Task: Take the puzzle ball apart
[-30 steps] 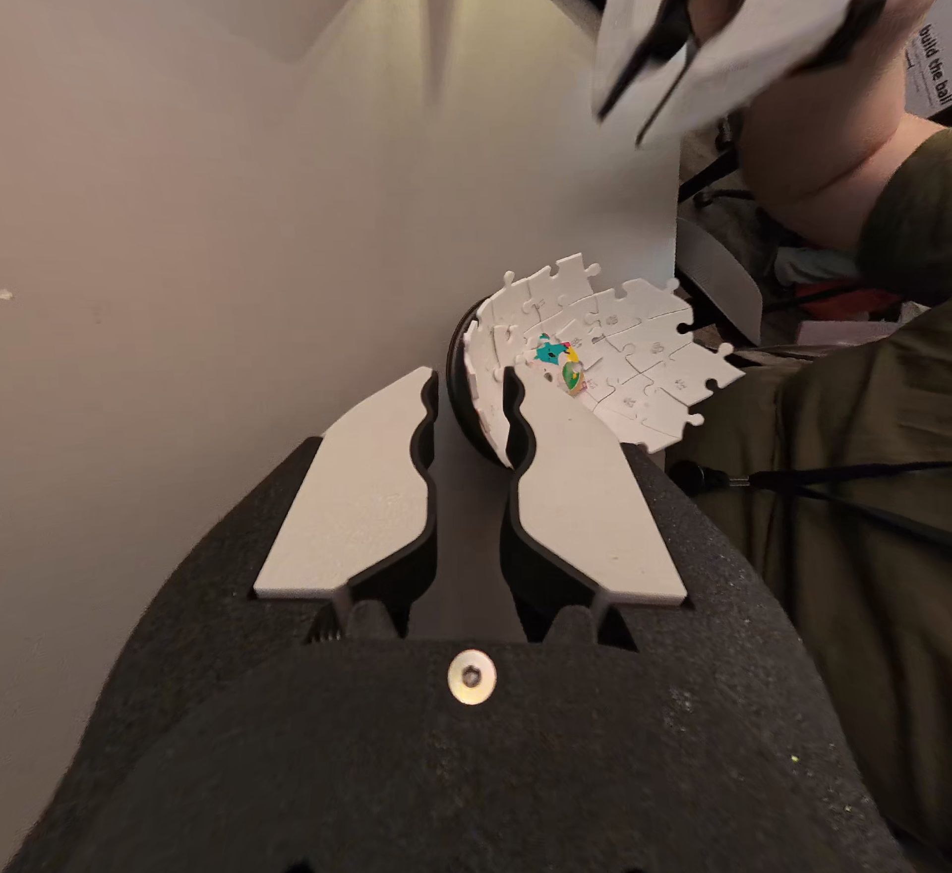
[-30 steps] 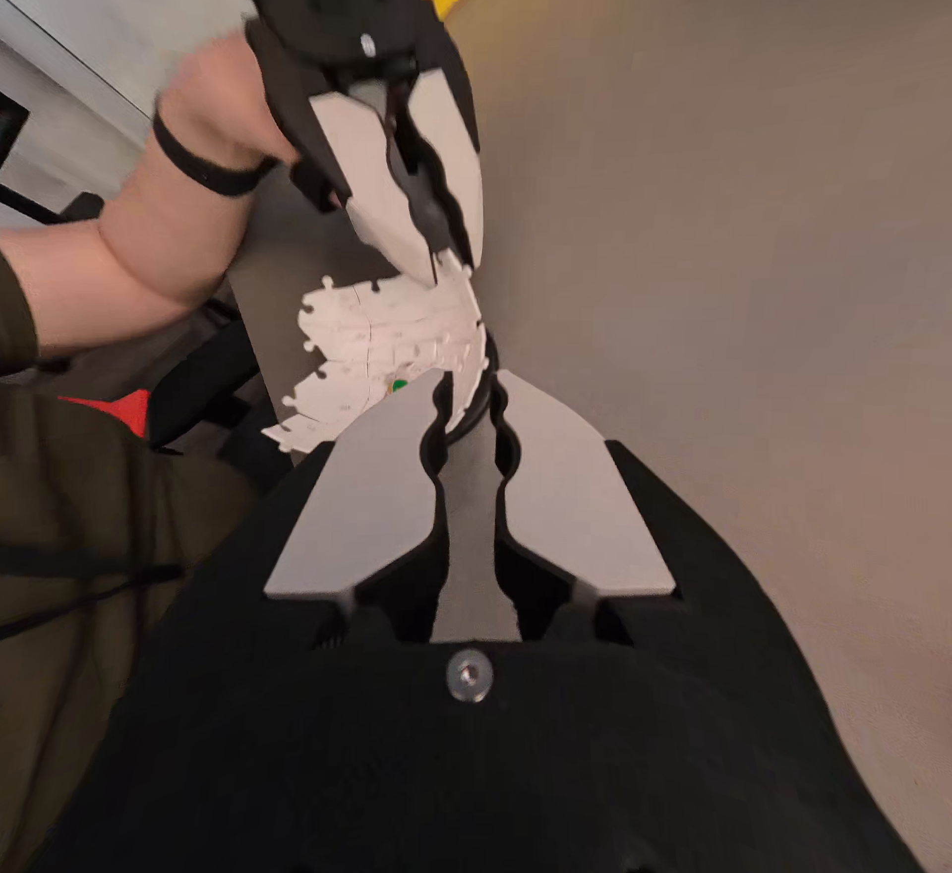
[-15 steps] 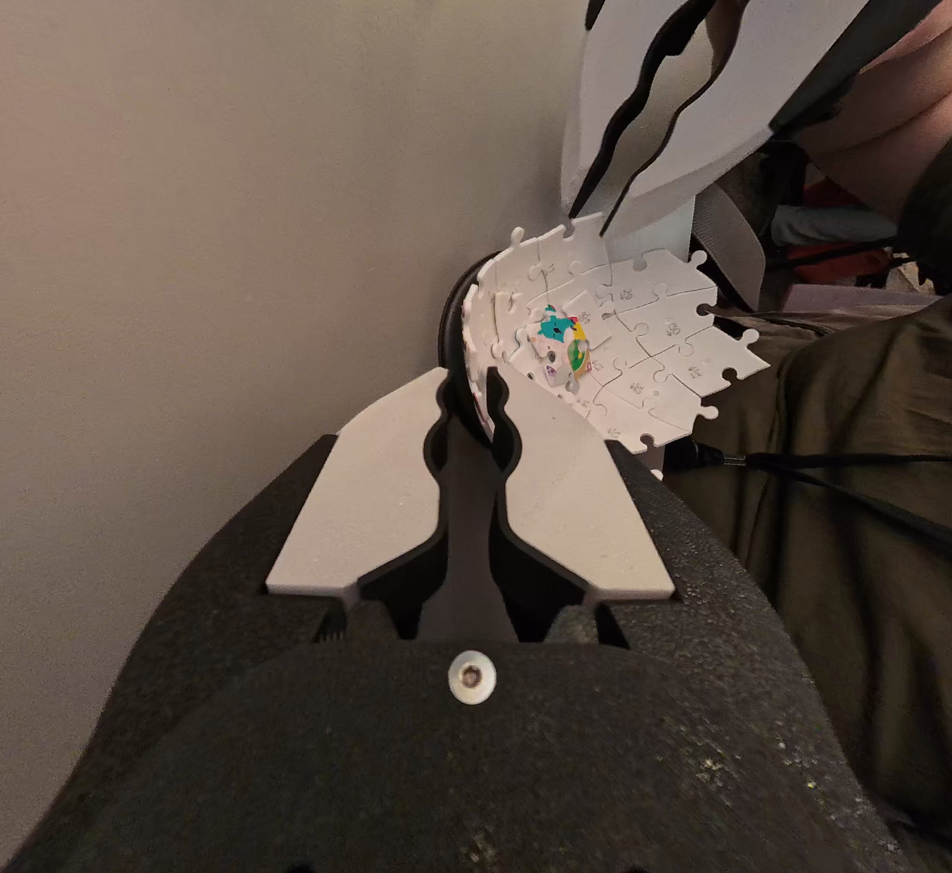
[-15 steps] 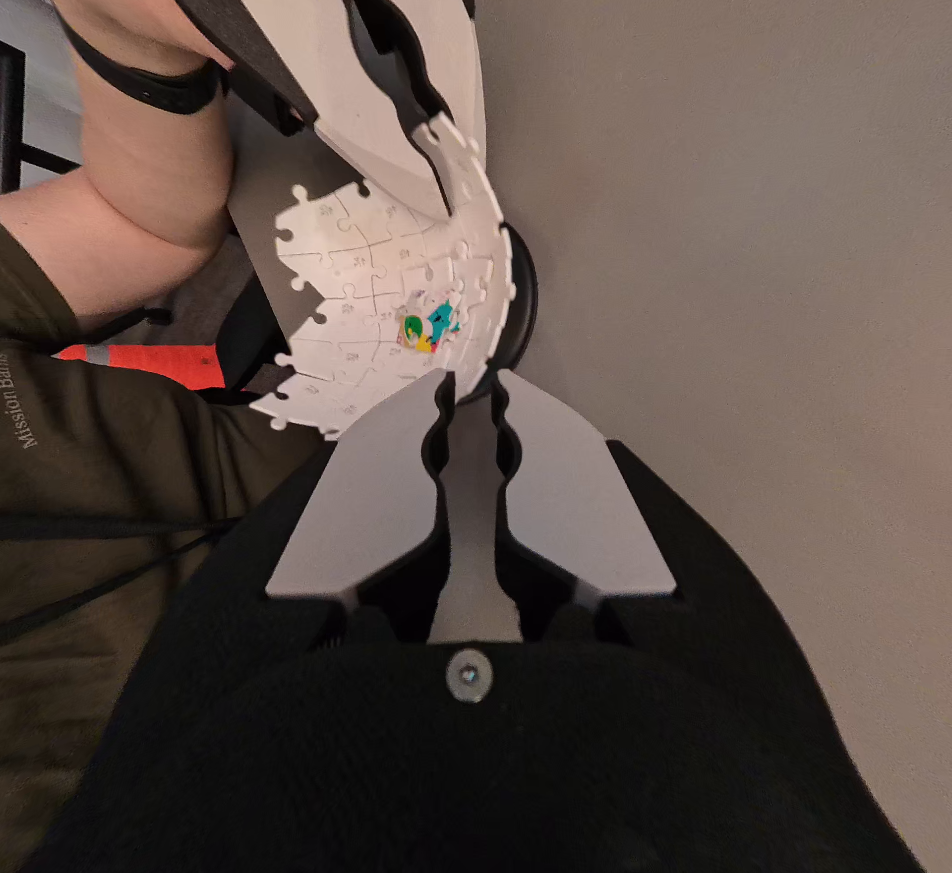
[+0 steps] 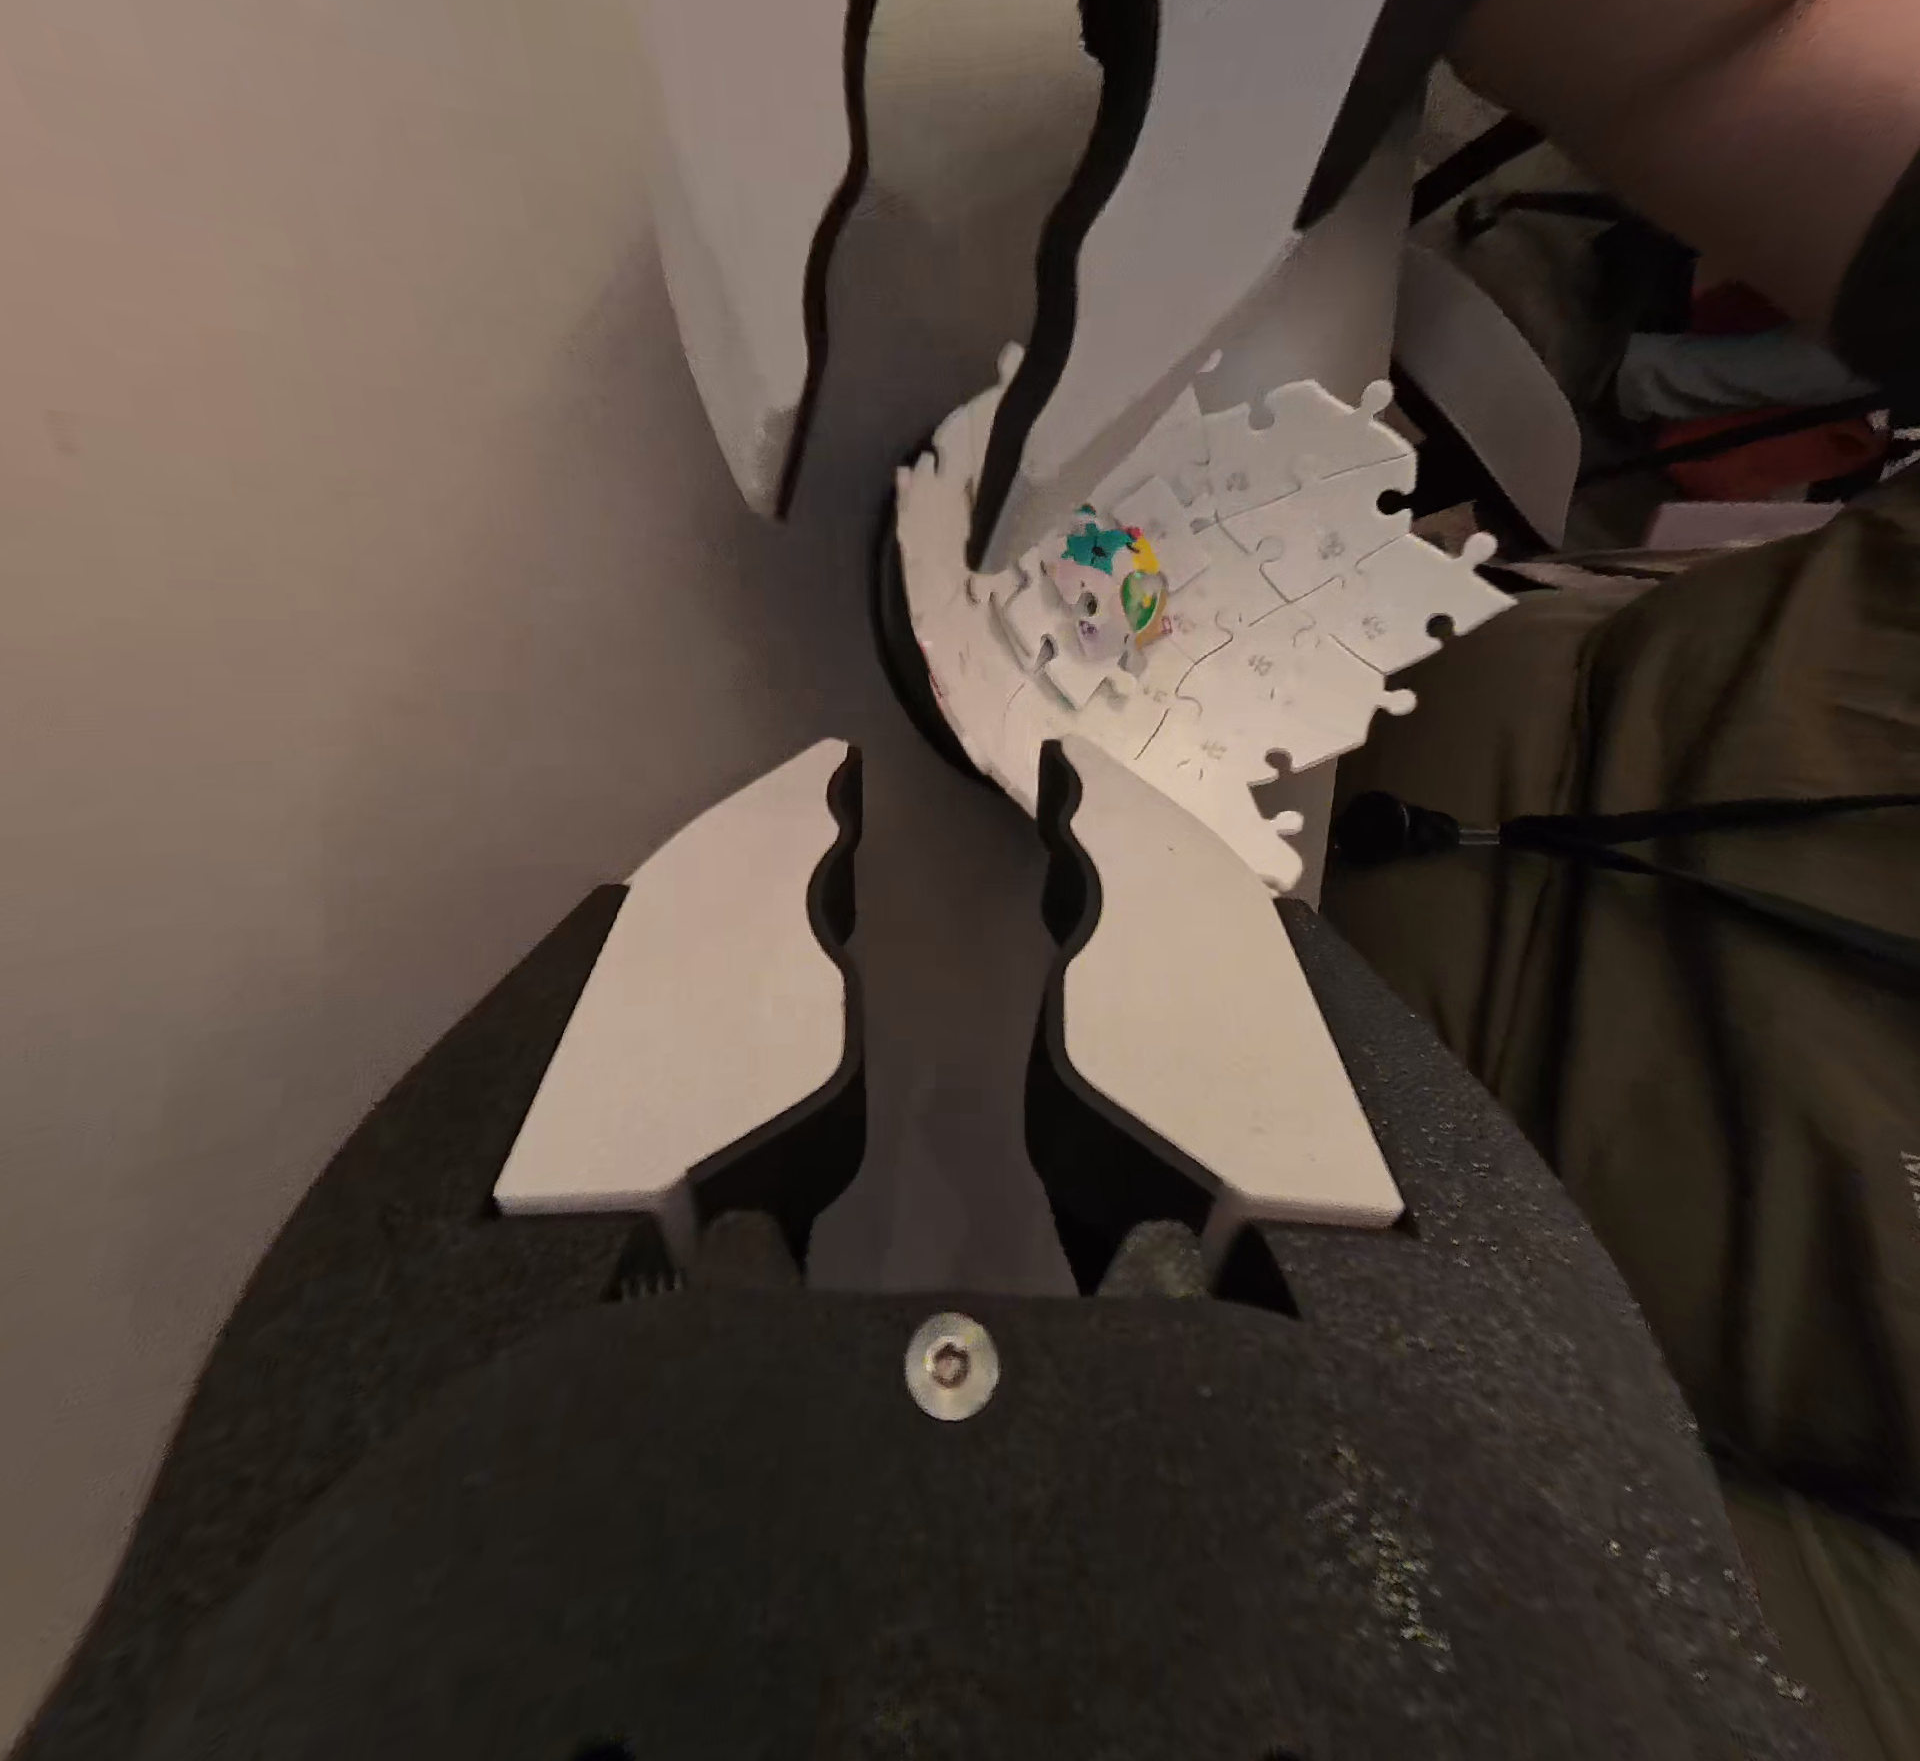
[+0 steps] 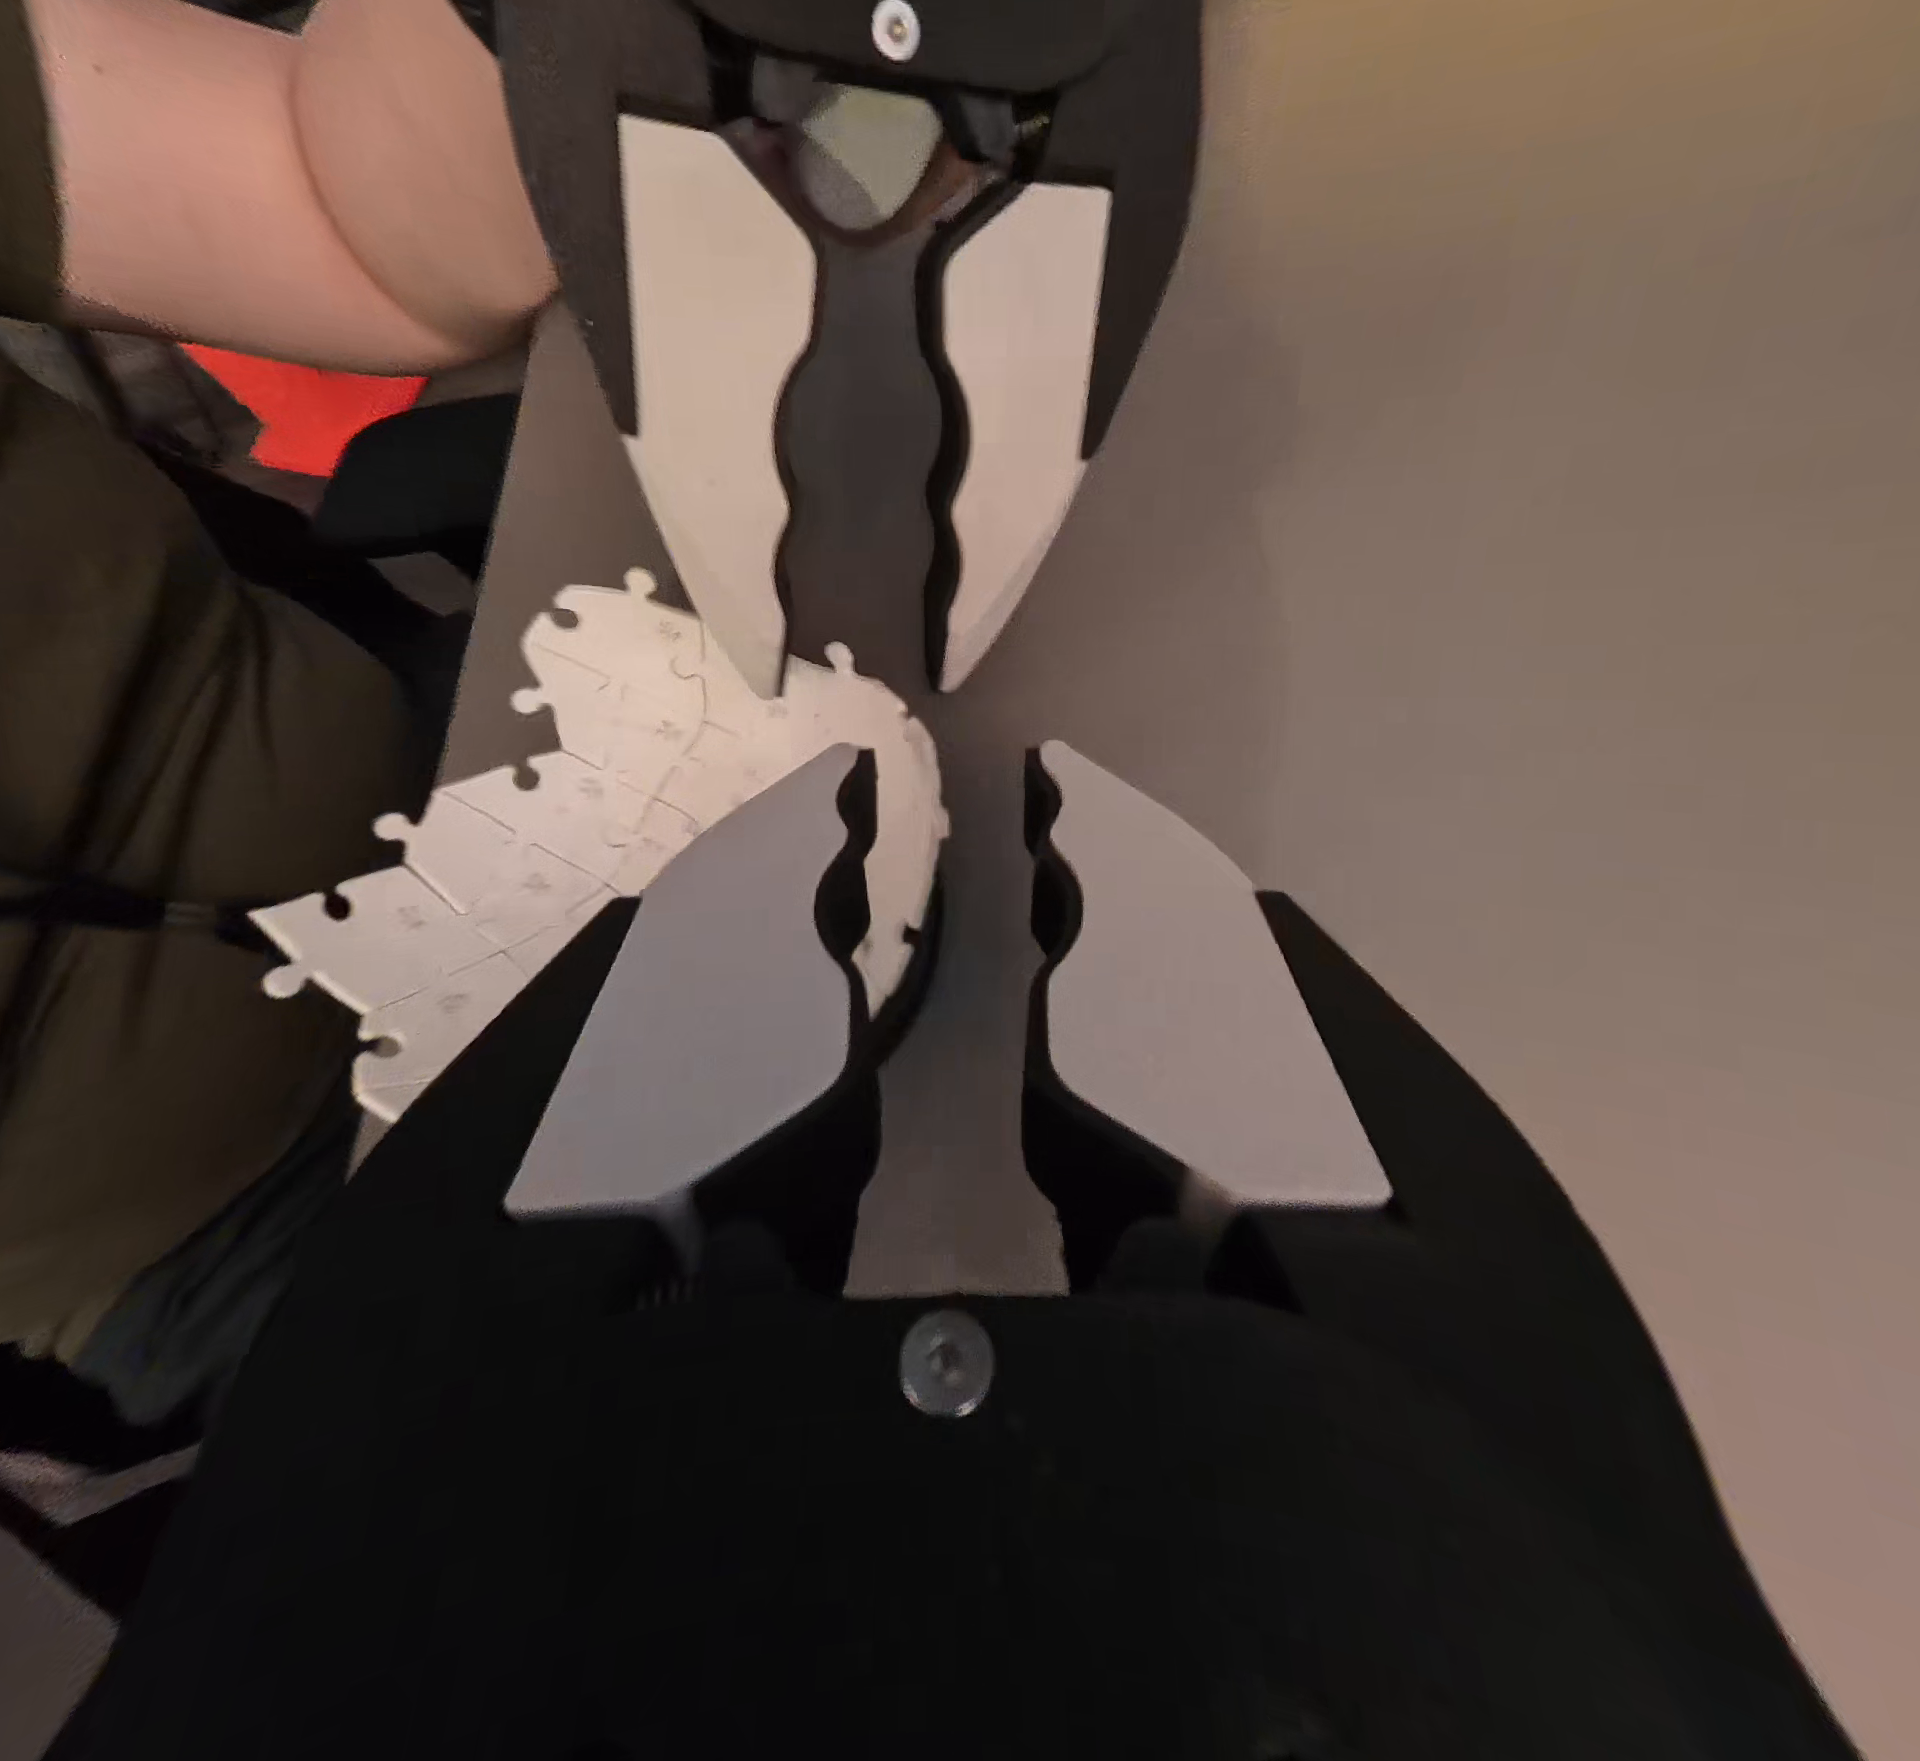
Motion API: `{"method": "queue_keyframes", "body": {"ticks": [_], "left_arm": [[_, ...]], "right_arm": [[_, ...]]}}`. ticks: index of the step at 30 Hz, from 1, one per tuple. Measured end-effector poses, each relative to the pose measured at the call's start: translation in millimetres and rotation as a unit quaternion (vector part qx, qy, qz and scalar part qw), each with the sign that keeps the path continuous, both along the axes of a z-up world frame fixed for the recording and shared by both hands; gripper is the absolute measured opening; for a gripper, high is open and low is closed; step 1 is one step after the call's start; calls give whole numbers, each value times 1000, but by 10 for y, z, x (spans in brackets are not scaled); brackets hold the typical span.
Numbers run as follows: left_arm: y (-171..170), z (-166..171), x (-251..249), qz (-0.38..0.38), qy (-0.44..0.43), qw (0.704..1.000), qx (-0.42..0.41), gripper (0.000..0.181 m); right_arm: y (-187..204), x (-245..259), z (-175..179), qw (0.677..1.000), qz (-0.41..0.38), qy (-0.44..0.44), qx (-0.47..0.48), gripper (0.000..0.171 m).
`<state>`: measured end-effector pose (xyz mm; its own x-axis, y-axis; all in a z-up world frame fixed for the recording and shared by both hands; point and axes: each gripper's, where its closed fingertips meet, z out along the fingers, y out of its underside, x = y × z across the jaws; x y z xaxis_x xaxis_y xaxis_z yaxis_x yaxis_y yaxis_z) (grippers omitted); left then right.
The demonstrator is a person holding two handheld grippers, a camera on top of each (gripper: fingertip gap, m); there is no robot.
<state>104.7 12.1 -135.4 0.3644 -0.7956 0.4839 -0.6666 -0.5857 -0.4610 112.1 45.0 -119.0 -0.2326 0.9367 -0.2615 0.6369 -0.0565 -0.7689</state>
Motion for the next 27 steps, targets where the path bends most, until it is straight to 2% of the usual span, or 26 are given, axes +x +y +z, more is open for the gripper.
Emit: {"method": "queue_keyframes", "body": {"ticks": [2, 4, 10, 13, 14, 15, 27], "left_arm": [[-11, -33, -6, -1, 6, 1000, -7, 31], [-6, -30, 10, 1, 0, 1000, -13, 27], [42, 4, 77, 28, -39, 998, -48, 21], [43, -72, 100, 23, -28, 998, -53, 5], [54, -79, 117, 23, -30, 998, -49, 5], [66, -76, 133, 25, -35, 998, -48, 5], [158, -52, 162, 41, -55, 997, -41, 6]], "right_arm": [[-103, -19, -12, 999, 34, -4, -27, 24], [-92, -3, -87, 999, 38, -24, -15, 6], [62, 84, -54, 999, -45, -5, -20, 4], [52, 82, -1, 998, -44, 21, -27, 13], [50, 85, -25, 999, -40, 12, -30, 14], [46, 100, -67, 999, -34, -3, -25, 4], [23, 113, -100, 999, -19, -12, -30, 3]]}}
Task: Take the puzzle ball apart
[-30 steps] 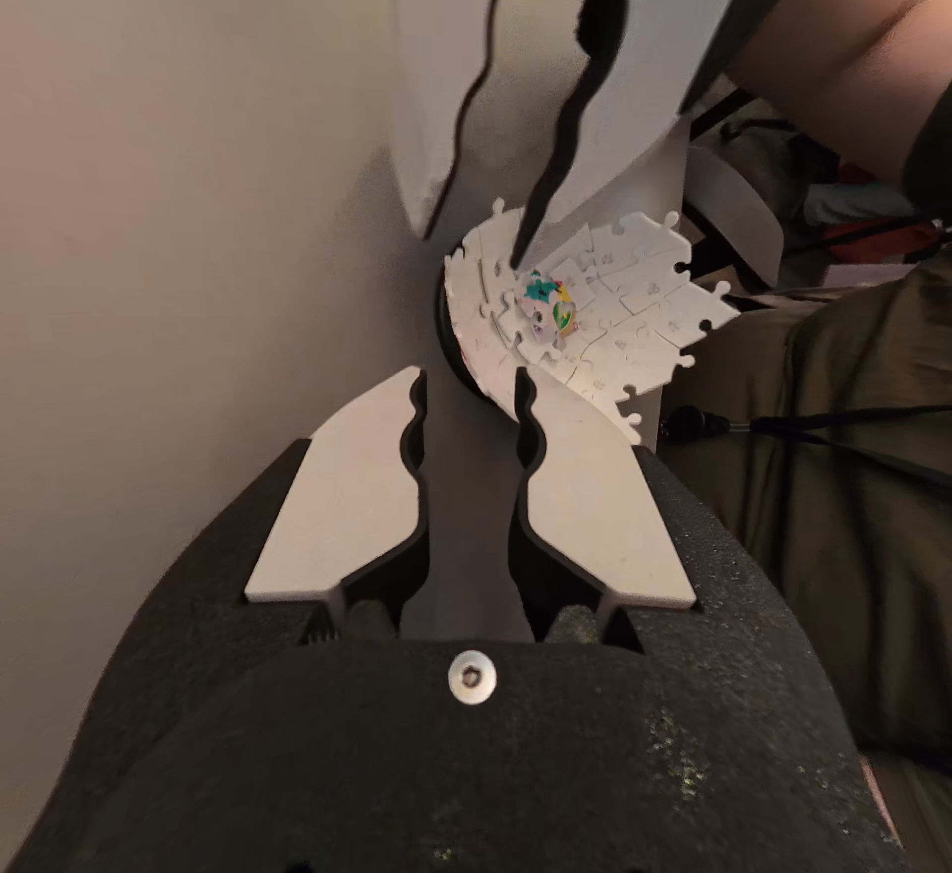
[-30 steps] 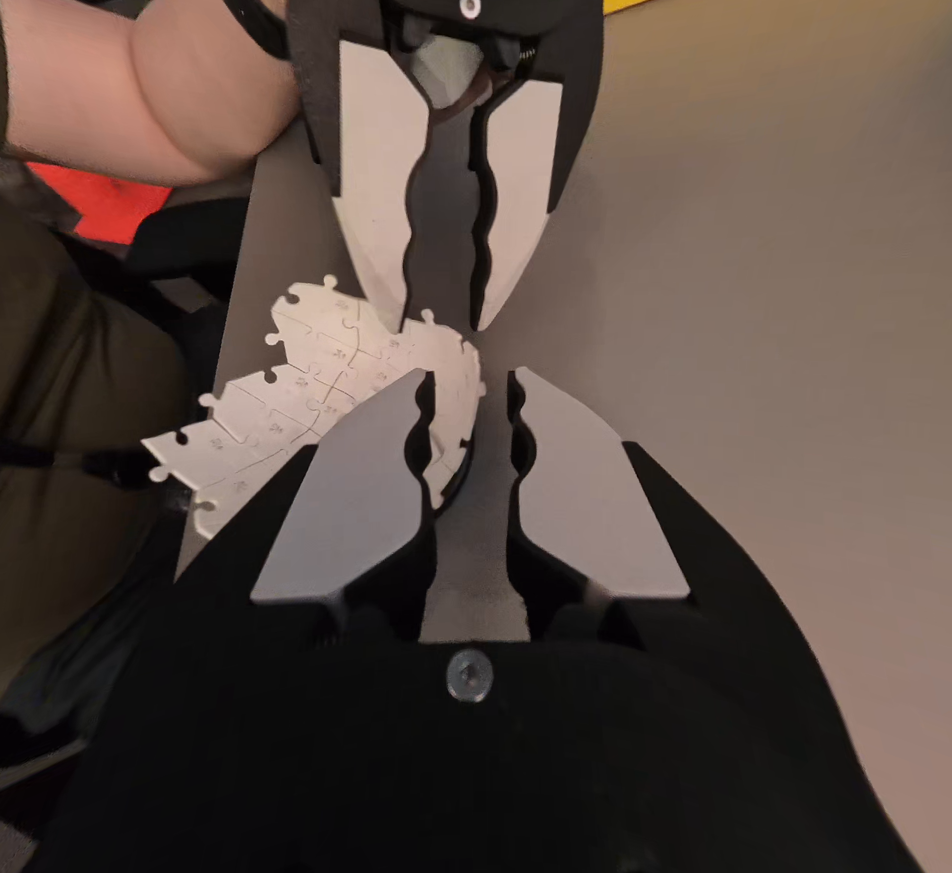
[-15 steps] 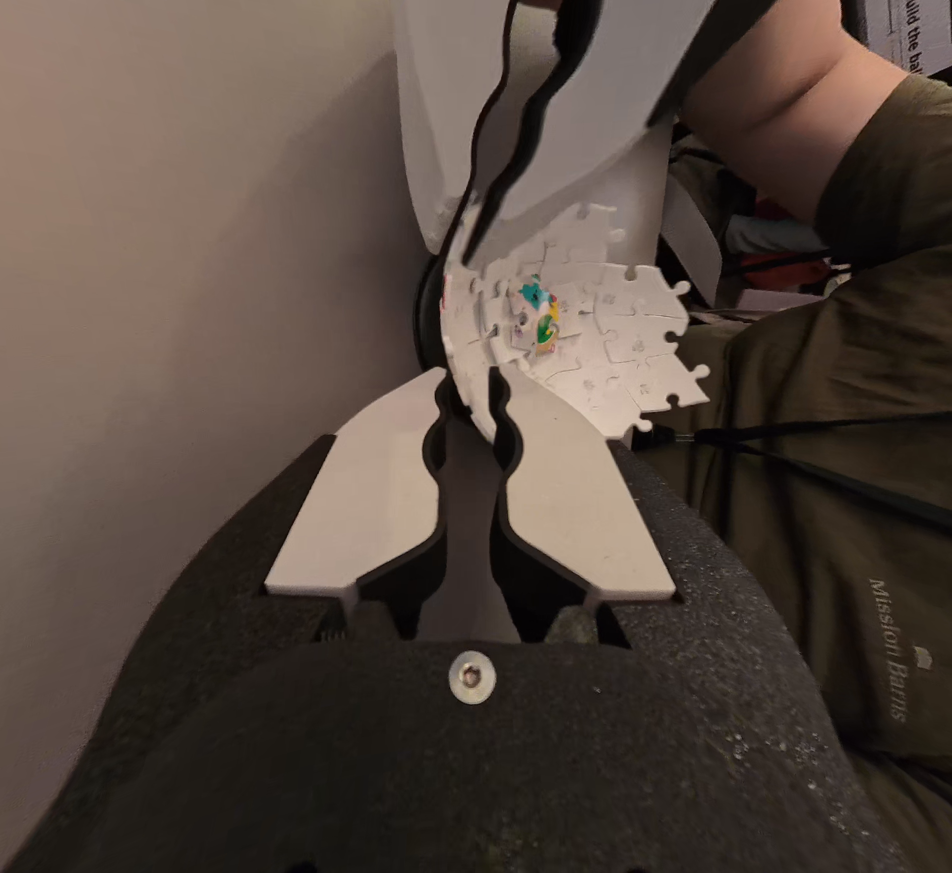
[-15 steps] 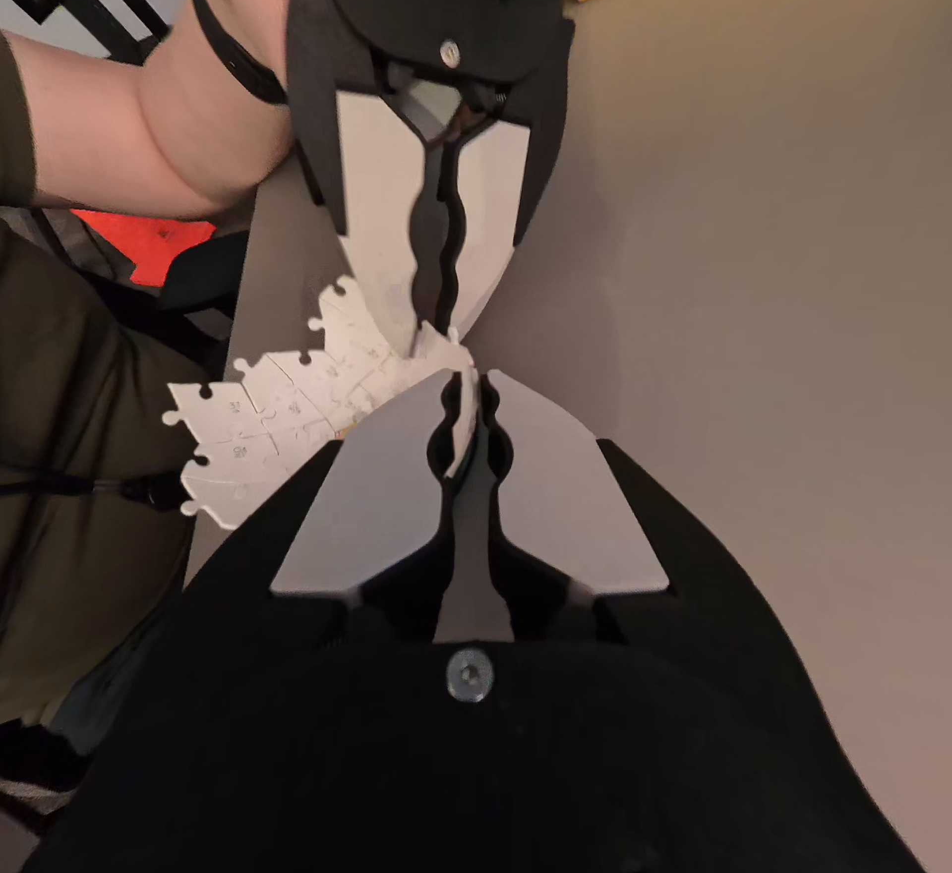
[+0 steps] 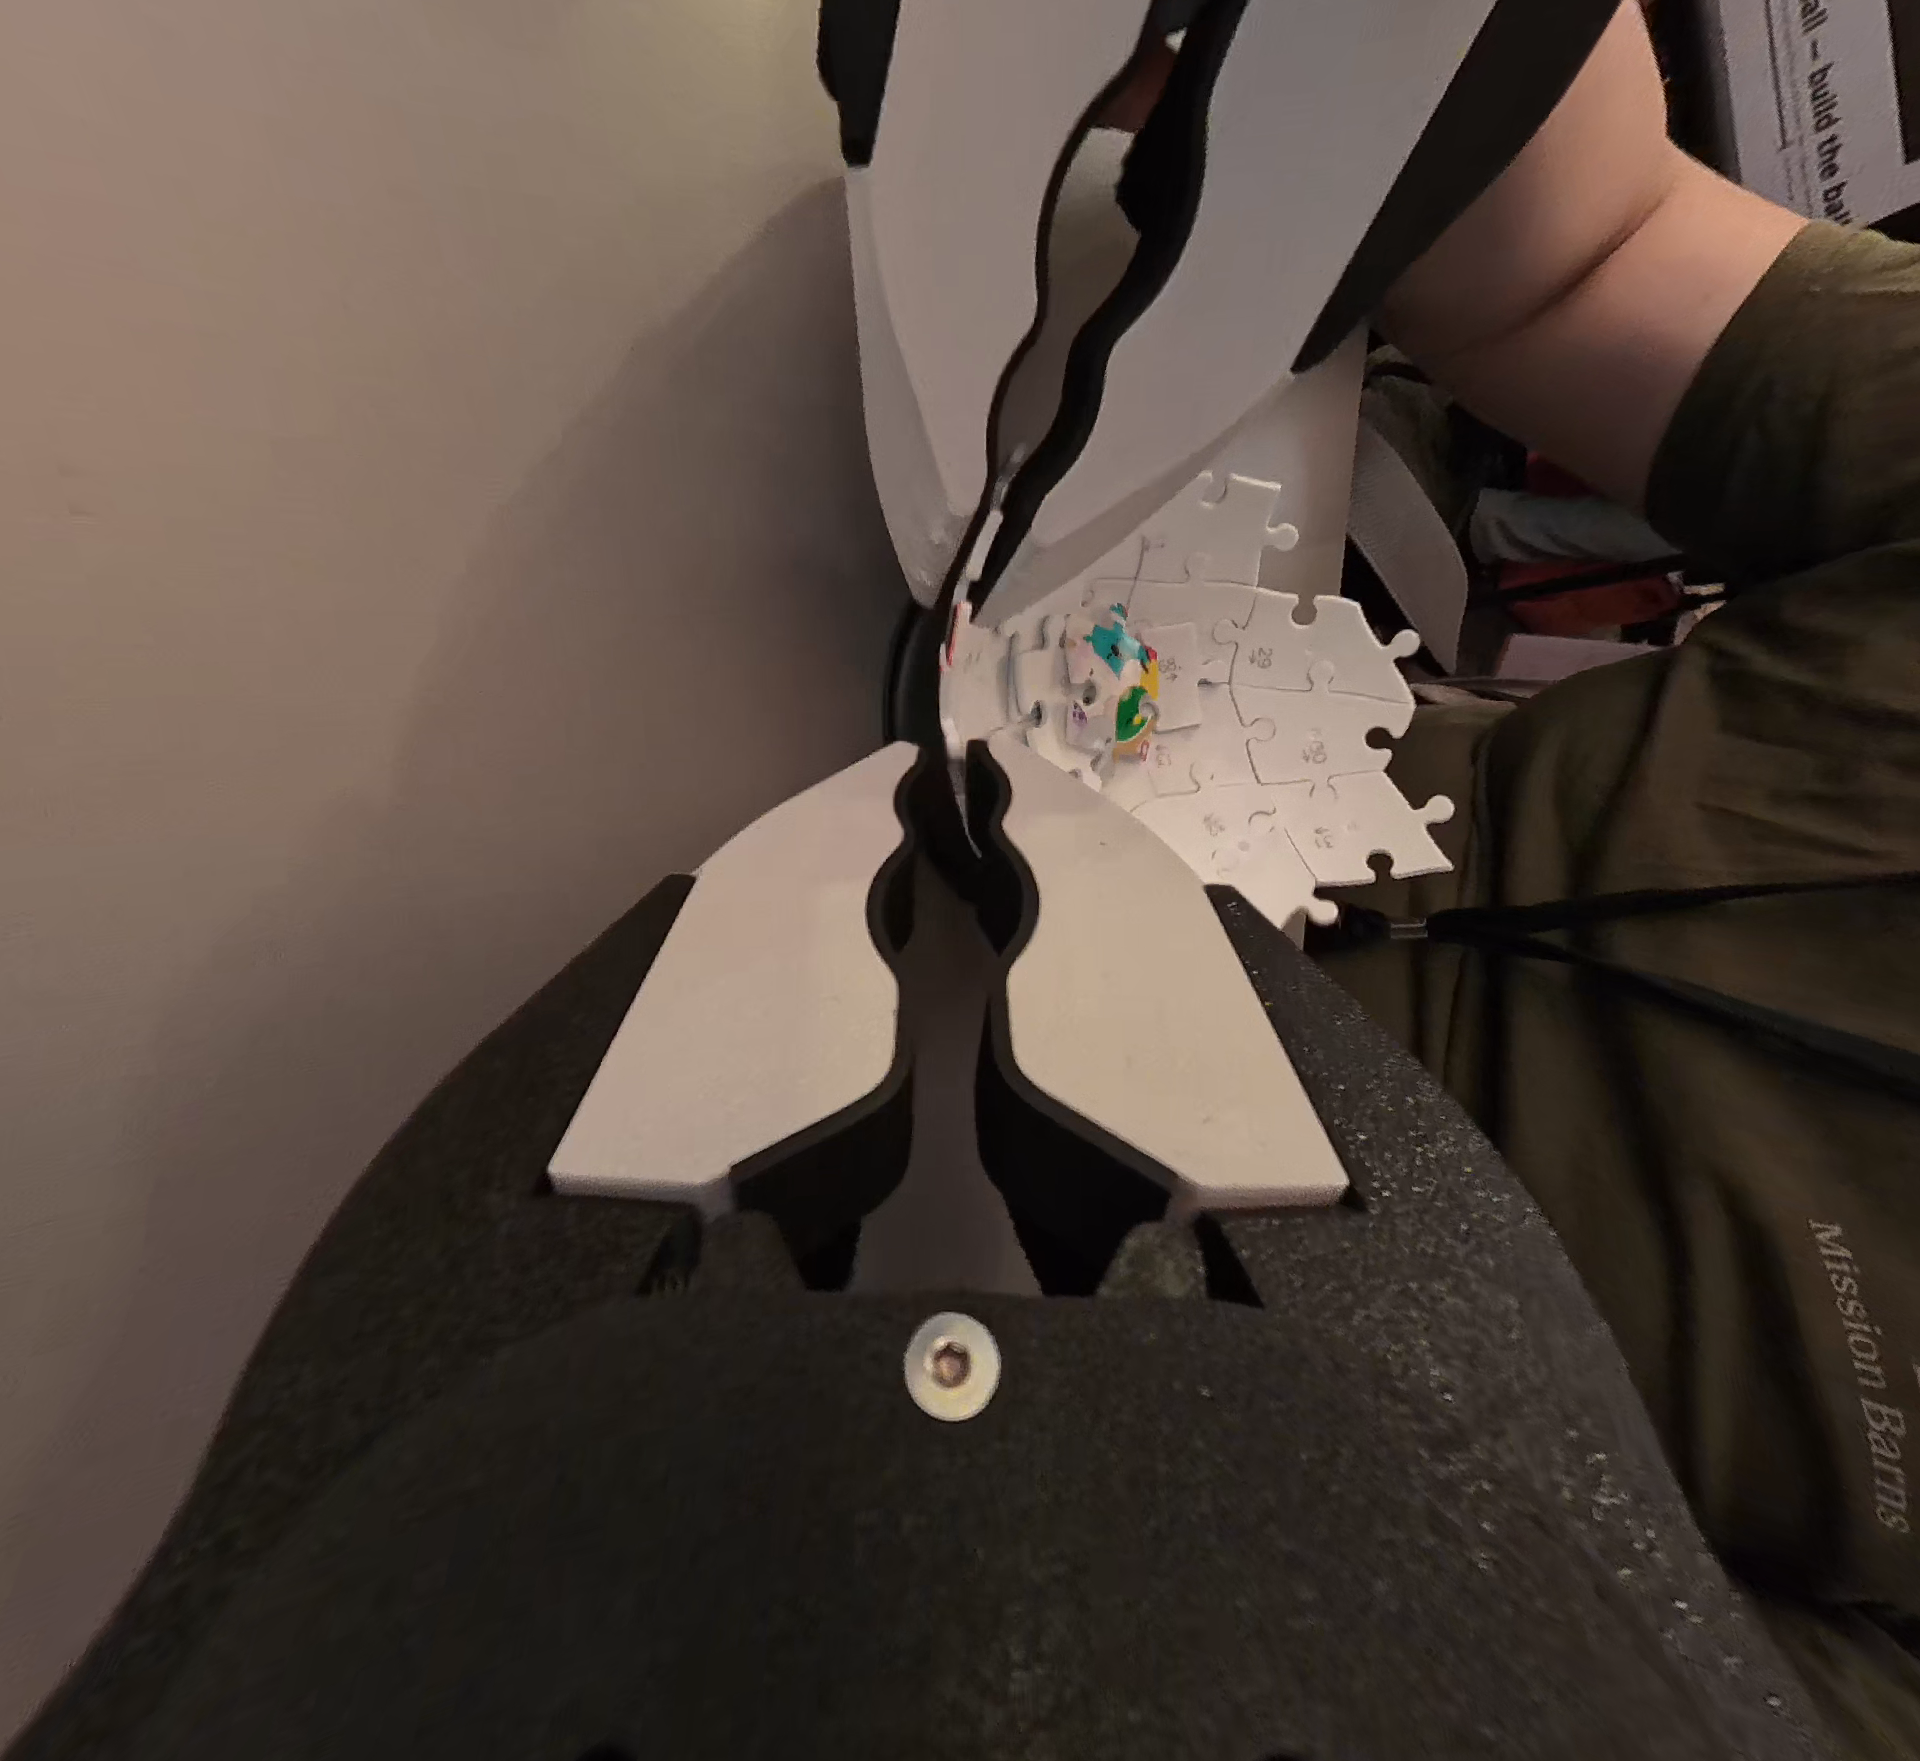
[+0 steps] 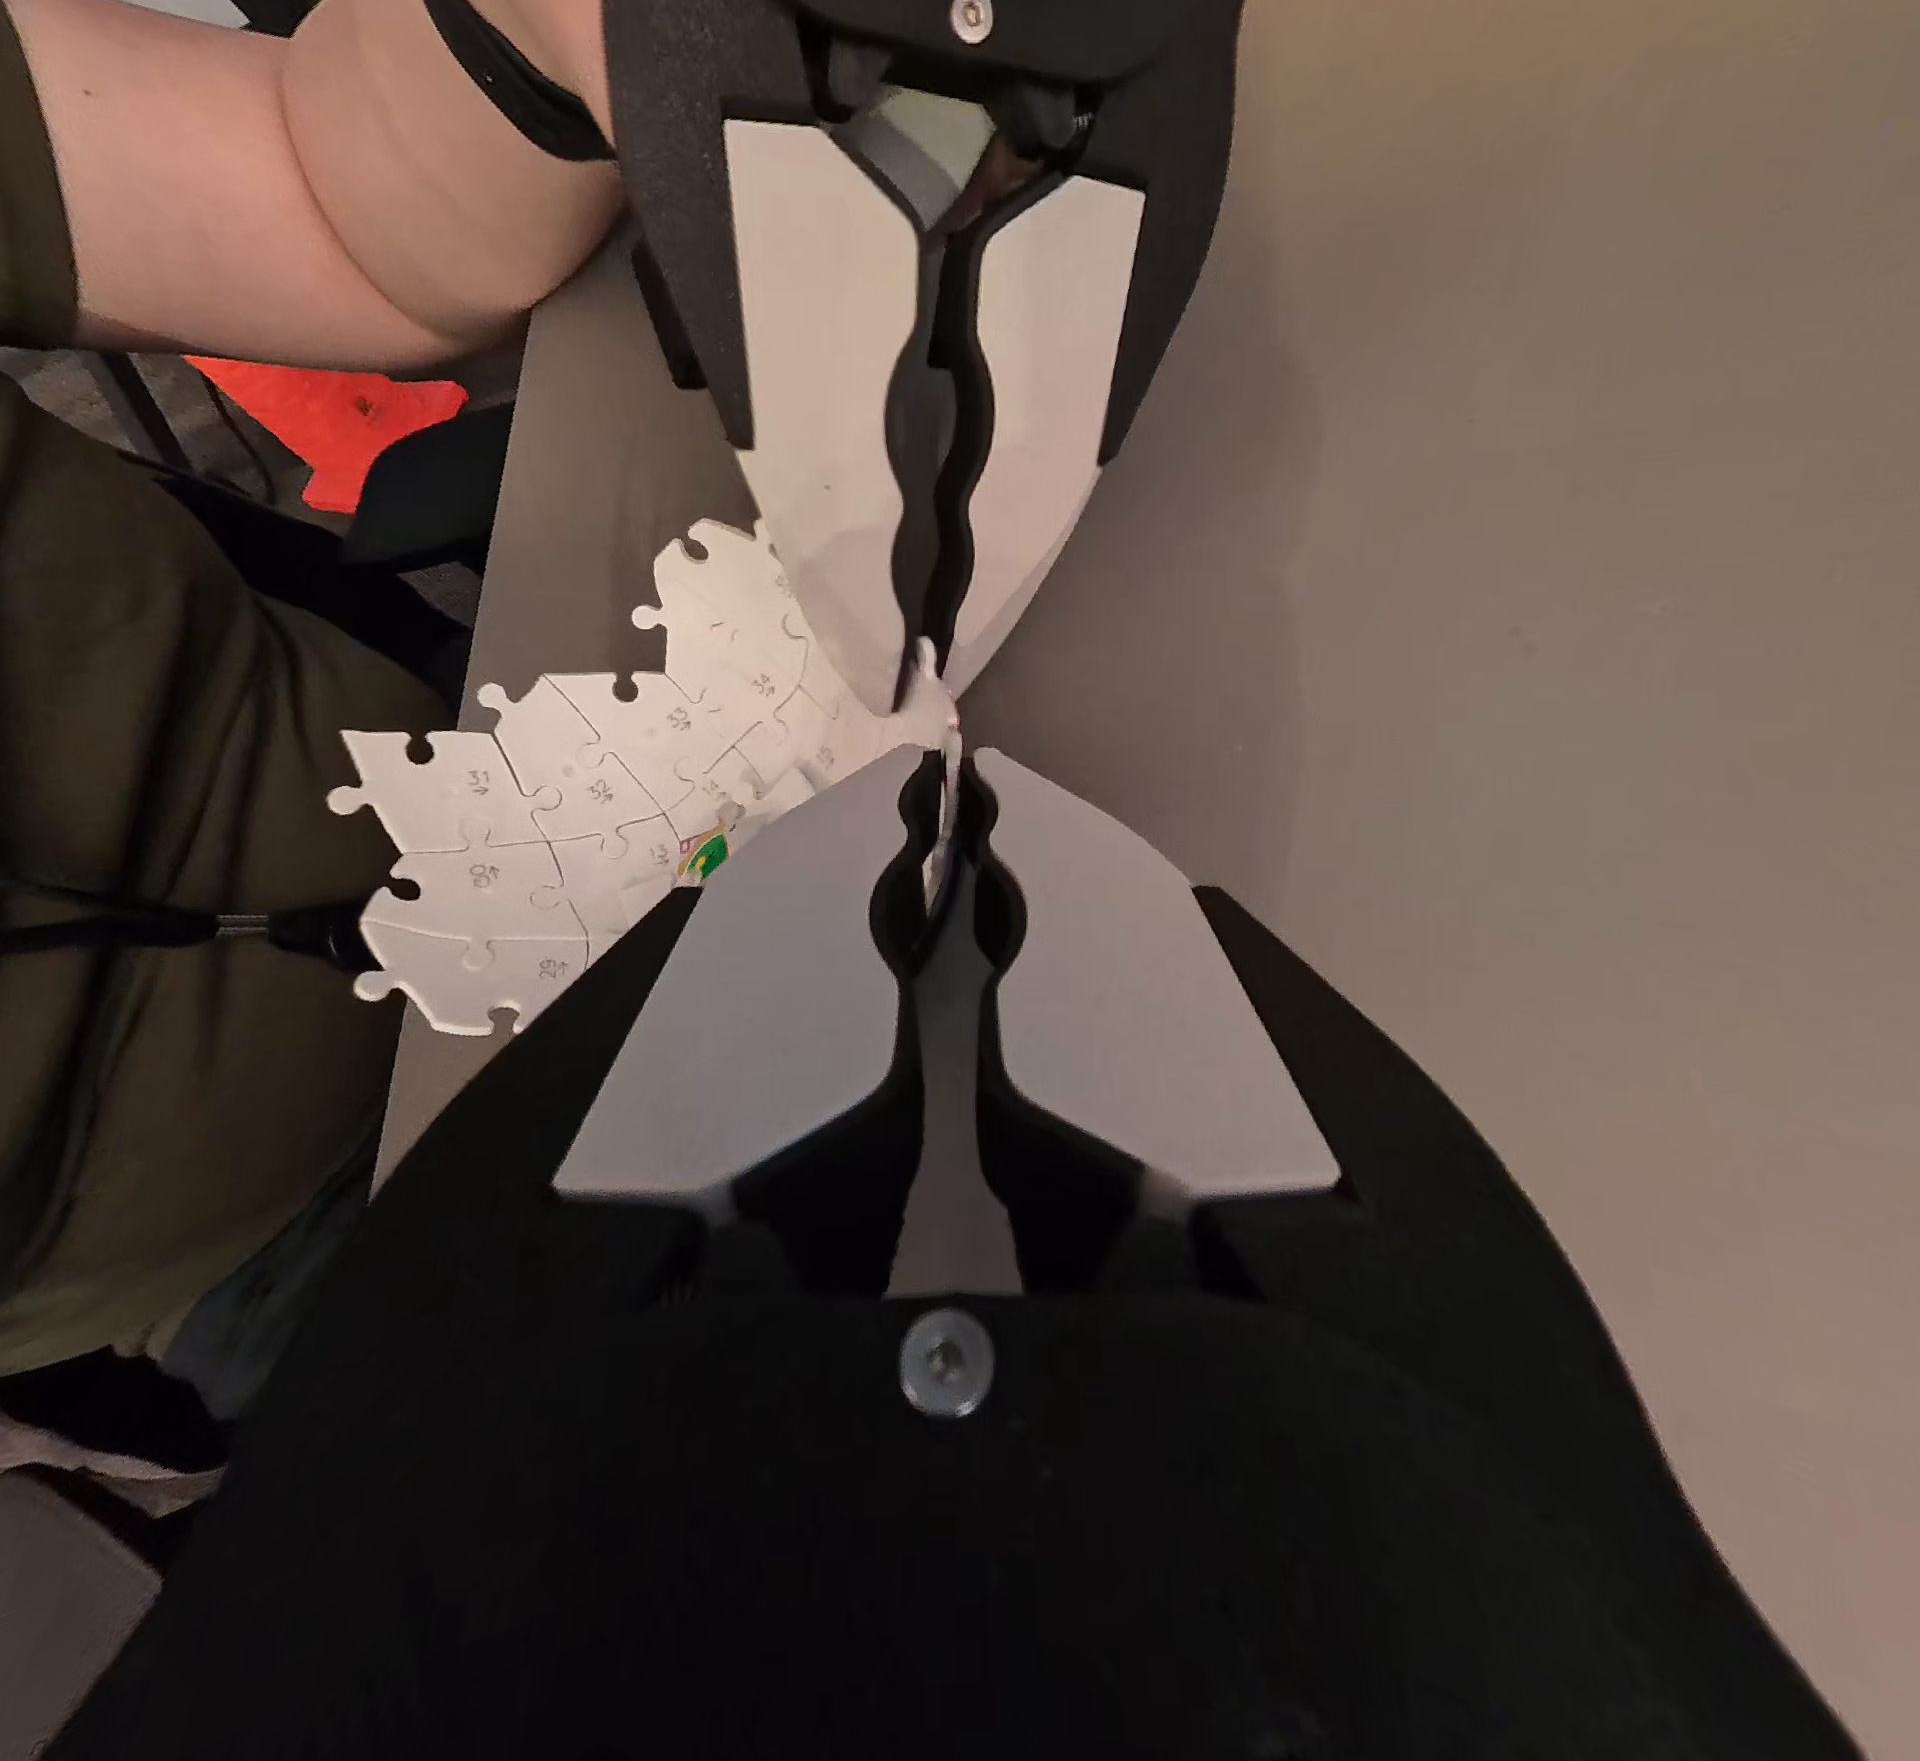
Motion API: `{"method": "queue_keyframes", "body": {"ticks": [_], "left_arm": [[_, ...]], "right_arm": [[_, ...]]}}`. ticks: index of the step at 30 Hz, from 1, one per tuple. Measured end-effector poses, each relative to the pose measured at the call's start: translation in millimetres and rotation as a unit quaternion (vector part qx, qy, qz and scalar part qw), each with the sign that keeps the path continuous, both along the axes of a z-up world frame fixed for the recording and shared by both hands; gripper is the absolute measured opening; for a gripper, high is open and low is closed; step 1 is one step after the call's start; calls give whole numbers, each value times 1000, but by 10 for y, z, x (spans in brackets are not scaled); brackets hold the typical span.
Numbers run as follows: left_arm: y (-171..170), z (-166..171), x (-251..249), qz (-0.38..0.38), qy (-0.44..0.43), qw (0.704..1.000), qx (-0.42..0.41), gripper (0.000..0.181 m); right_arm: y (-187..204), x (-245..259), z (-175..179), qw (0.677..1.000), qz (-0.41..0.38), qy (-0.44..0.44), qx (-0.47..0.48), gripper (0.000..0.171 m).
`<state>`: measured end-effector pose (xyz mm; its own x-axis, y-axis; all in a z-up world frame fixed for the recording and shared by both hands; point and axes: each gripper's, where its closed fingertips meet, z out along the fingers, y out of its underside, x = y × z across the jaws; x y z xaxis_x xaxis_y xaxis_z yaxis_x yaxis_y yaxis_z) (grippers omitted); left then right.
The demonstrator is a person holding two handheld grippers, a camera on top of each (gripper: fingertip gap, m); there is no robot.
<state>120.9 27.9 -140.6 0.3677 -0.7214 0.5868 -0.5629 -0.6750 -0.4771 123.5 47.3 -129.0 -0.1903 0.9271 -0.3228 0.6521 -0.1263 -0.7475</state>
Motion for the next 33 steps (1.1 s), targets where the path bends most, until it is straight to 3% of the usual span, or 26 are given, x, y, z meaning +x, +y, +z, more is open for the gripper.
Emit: {"method": "queue_keyframes", "body": {"ticks": [21, 25, 29, 33], "left_arm": [[29, 13, 22, 7, -32, 999, -28, 2], [55, 65, 3, 6, -31, 999, -2, 9], [170, 312, -18, 29, -72, 996, 48, 16], [164, 430, 82, 18, -102, 992, 66, 20]], "right_arm": [[-42, -10, 63, 980, 80, 91, 157, 4], [80, -35, 141, 988, 27, 103, 108, 24], [113, 144, 269, 995, -22, 83, 42, 18], [36, 231, 122, 999, -44, 20, -14, 18]]}}
